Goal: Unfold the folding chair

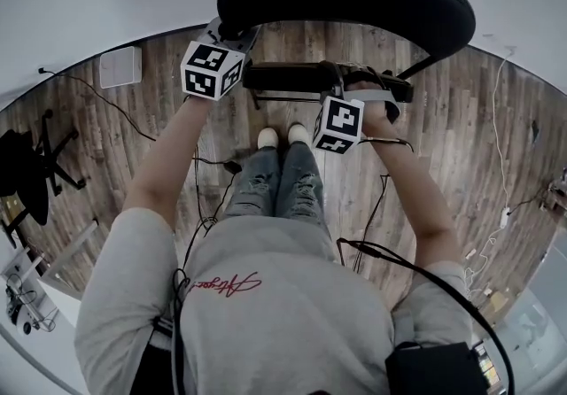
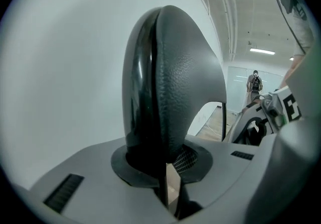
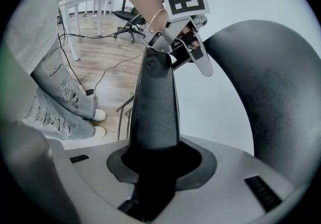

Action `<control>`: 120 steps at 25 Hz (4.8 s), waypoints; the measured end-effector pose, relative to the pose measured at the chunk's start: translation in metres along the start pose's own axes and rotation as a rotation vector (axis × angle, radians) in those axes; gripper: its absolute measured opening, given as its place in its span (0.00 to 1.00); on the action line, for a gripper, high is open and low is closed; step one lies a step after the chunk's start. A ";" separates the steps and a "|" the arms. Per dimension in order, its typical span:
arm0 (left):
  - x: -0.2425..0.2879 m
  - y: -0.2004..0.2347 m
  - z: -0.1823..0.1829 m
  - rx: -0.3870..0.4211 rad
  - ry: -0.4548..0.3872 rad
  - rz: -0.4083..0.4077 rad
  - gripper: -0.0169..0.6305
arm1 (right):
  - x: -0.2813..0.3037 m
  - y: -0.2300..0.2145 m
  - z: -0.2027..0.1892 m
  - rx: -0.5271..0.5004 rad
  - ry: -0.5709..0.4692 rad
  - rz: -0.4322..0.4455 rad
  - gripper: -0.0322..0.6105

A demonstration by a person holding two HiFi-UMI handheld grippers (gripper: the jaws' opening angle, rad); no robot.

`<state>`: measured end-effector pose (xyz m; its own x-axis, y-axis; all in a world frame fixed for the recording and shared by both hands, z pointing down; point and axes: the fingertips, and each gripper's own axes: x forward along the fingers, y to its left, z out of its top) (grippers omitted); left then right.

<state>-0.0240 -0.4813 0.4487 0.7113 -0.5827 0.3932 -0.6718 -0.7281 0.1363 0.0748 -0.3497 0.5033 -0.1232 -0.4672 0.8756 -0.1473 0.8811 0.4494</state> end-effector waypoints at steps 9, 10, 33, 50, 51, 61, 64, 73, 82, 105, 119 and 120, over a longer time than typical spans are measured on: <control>0.015 0.001 -0.003 -0.068 0.007 -0.088 0.32 | -0.011 0.030 0.002 -0.015 -0.028 -0.133 0.26; 0.017 0.002 -0.003 -0.067 0.002 -0.087 0.33 | -0.013 0.033 0.002 -0.018 -0.034 -0.149 0.26; 0.011 0.030 -0.032 -0.136 -0.061 0.116 0.39 | -0.031 0.099 0.002 -0.105 -0.107 -0.332 0.27; -0.004 0.067 -0.111 -0.298 -0.117 0.290 0.50 | -0.034 0.212 -0.019 -0.217 -0.156 -0.513 0.32; -0.004 0.067 -0.114 -0.317 -0.117 0.279 0.50 | -0.034 0.218 -0.019 -0.220 -0.160 -0.536 0.32; -0.039 0.027 -0.123 -0.227 -0.186 0.341 0.49 | -0.045 0.283 -0.033 -0.236 -0.191 -0.667 0.33; -0.049 0.007 -0.133 -0.165 -0.148 0.400 0.49 | -0.047 0.319 -0.044 -0.233 -0.179 -0.684 0.36; -0.129 -0.017 -0.175 -0.107 -0.338 0.454 0.54 | -0.047 0.381 -0.056 -0.206 -0.177 -0.799 0.39; -0.210 -0.271 -0.178 0.193 -0.513 0.225 0.10 | -0.041 0.404 -0.070 -0.182 -0.109 -0.840 0.38; -0.258 -0.483 -0.405 0.247 -0.371 0.209 0.05 | -0.014 0.518 -0.097 -0.181 -0.112 -0.883 0.46; -0.256 -0.497 -0.443 0.250 -0.381 0.186 0.05 | -0.029 0.524 -0.100 -0.010 -0.171 -1.016 0.46; -0.258 -0.498 -0.445 0.251 -0.385 0.183 0.05 | -0.030 0.525 -0.102 0.015 -0.168 -1.013 0.46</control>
<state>0.0353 0.1916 0.6839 0.6425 -0.7660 0.0193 -0.7562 -0.6379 -0.1455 0.1007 0.1343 0.7312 -0.0698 -0.9963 0.0500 -0.2704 0.0672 0.9604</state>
